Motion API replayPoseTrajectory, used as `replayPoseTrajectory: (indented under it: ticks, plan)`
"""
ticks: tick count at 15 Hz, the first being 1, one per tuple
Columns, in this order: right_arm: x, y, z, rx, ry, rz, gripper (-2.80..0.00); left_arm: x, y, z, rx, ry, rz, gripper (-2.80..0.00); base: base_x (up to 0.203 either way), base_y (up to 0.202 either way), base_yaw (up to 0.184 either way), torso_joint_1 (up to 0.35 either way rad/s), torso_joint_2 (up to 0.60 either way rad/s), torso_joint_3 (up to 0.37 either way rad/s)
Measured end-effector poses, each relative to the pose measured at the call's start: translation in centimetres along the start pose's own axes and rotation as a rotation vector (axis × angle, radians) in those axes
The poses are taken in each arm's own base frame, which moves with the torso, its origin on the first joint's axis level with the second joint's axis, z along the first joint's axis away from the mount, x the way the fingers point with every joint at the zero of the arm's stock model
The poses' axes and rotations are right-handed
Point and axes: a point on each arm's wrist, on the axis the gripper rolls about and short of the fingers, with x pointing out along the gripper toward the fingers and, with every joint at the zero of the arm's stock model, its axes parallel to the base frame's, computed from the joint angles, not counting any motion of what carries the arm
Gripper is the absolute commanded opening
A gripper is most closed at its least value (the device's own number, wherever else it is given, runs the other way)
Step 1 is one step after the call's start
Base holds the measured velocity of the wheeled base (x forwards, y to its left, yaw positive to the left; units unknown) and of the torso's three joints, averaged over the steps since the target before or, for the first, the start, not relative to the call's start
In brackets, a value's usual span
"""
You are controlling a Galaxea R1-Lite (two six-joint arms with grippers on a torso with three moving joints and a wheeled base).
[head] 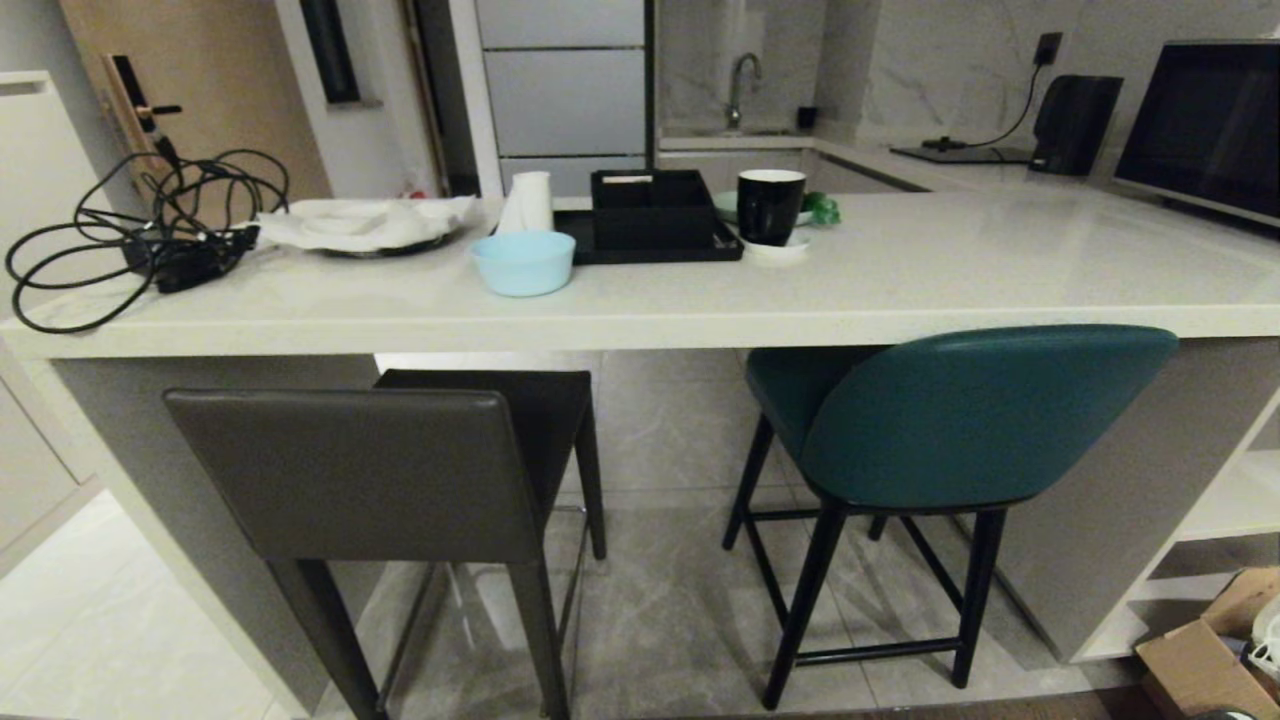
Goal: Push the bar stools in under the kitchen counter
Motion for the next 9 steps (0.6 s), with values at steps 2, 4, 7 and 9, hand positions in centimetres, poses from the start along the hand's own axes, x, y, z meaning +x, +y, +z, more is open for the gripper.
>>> replayPoseTrajectory:
  ticks: [2, 4, 7, 9]
  plan:
    - [0.0, 0.01, 0.0, -0.007, 0.0, 0.003, -2.8, 0.0, 0.0, 0.0, 0.0, 0.0, -0.002, -2.8, 0.0, -0.124, 0.001, 0.005, 0.0, 0.005]
    - [0.0, 0.01, 0.0, -0.007, 0.0, 0.003, -2.8, 0.0, 0.0, 0.0, -0.002, 0.0, -0.003, -2.8, 0.0, 0.0, 0.0, 0.0, 0.0, 0.0]
    - [0.0, 0.0, 0.0, -0.001, 0.0, -0.001, -2.8, 0.0, 0.0, 0.01, -0.003, -0.001, -0.002, -2.8, 0.0, 0.0, 0.0, -0.042, 0.14, 0.082]
    - [0.0, 0.0, 0.0, 0.002, 0.0, -0.002, -2.8, 0.0, 0.0, 0.0, -0.004, 0.0, -0.003, -2.8, 0.0, 0.0, 0.0, -0.124, 0.38, 0.24]
